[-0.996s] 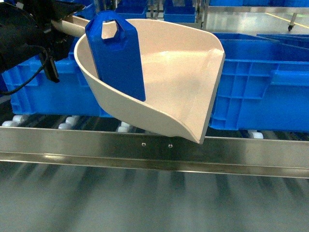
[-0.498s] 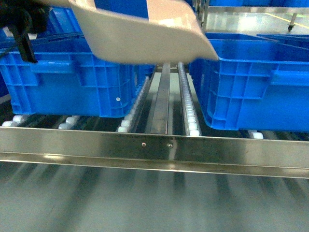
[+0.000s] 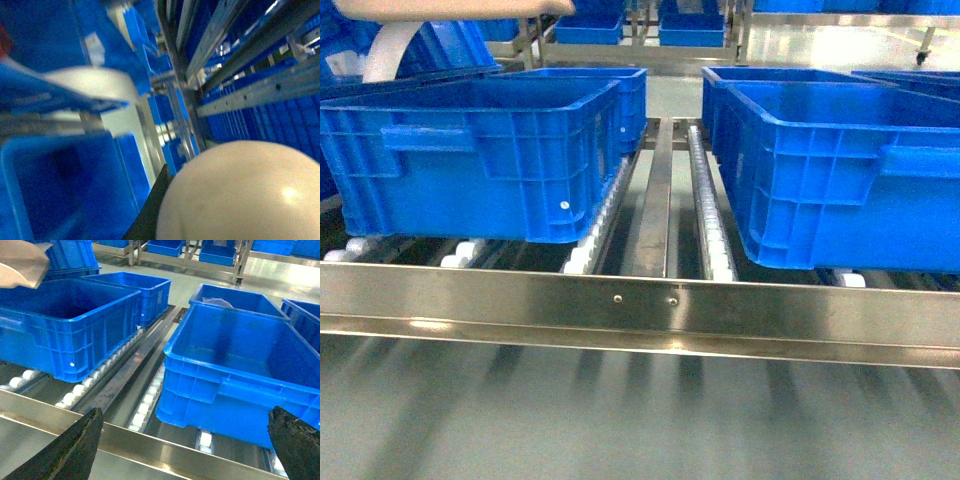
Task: Place part in tray to right shelf
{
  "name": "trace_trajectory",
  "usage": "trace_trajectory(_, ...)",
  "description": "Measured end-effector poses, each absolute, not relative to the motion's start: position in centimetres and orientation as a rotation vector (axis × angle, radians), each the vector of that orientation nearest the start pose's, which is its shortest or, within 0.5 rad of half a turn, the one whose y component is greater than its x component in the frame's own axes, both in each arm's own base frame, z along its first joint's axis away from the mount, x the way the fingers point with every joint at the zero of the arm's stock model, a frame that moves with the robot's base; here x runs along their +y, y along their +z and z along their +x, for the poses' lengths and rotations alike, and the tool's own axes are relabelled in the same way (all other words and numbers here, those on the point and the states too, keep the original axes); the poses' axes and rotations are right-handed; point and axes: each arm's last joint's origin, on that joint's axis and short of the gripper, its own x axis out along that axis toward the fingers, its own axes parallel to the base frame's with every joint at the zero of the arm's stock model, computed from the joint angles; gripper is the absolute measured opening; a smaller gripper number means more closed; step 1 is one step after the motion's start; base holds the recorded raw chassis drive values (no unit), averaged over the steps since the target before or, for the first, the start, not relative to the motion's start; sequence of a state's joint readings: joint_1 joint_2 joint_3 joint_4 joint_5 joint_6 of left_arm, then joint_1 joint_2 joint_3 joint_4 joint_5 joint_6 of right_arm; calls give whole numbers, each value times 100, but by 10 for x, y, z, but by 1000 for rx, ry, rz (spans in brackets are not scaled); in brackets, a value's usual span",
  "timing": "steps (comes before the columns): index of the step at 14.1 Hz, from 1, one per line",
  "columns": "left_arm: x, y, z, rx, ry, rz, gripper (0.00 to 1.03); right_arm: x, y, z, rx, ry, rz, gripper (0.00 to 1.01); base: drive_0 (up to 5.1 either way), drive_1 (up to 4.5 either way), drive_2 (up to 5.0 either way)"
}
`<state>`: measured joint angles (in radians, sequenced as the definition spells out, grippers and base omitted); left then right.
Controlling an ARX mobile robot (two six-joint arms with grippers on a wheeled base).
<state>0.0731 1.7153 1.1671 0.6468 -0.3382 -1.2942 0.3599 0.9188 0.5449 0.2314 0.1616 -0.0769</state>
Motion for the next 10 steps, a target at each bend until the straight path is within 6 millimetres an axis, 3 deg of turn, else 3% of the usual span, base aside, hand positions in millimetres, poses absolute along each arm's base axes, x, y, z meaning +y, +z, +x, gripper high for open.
trace_trajectory(2,58,314,416,-425,444,-1108,12,68,266,194,130,203,-113,98,0,0,0)
trace_trajectory(5,52,325,446,-443,518,-834,12,68,266,194,130,204,-113,98,0,0,0)
trace_trajectory(10,53,331,440,-438,488,-776,12,68,266,194,130,203,-113,98,0,0,0)
